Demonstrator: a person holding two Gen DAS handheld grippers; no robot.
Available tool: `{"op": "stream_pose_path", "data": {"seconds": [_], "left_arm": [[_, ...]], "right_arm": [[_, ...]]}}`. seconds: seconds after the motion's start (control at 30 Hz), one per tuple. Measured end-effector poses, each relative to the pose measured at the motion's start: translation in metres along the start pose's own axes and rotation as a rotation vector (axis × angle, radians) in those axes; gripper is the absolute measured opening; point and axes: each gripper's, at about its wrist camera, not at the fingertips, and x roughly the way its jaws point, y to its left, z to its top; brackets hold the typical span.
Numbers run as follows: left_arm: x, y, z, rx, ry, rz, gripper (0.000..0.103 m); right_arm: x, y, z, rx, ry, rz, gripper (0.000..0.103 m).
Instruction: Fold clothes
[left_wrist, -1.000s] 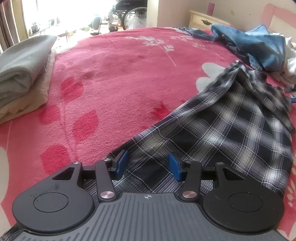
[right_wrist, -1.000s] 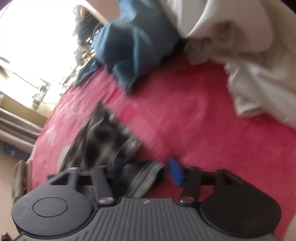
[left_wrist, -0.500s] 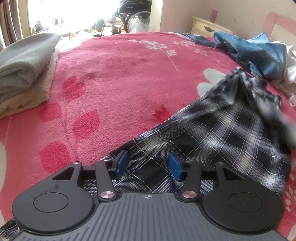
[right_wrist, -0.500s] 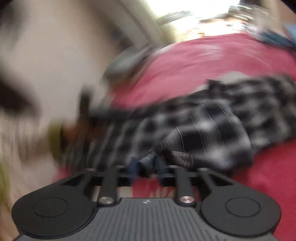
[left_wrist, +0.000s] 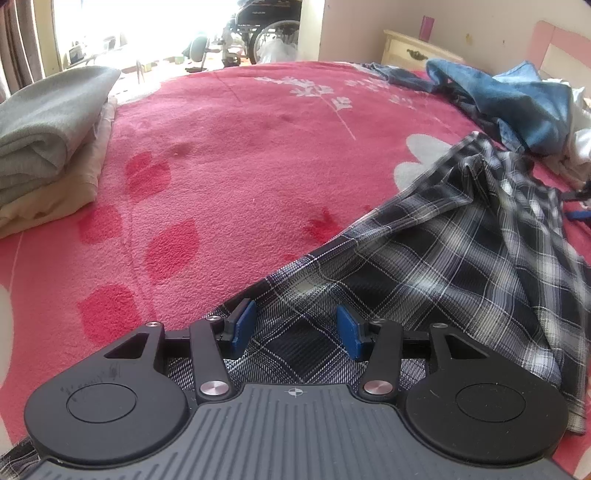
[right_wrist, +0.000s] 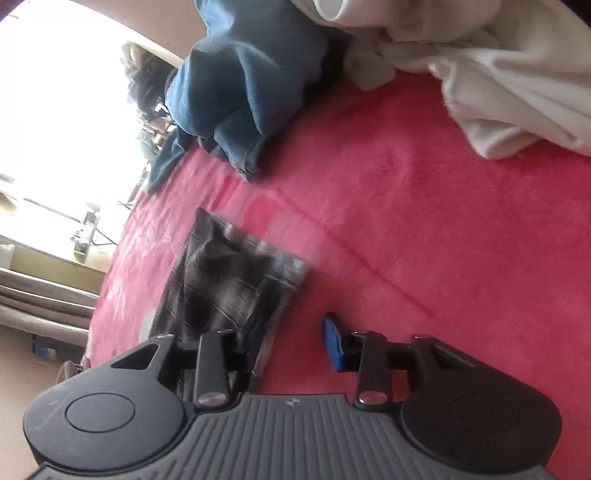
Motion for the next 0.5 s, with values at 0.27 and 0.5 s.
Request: {"op": "stream_pose_path", "data": {"seconds": [0.27, 0.5], "left_arm": [[0.001, 0.001, 0.0, 0.002, -0.005, -0.004, 0.049], [0.002, 0.001, 0.0, 0.002, -0.008, -0.007, 0.049]], "right_arm": [[-0.017, 0.0, -0.002, -0.053, -0.069, -0.036, 0.0], [-0.022, -0.009, -0.001, -0.155, -0.116, -0.225, 0.0]]}}
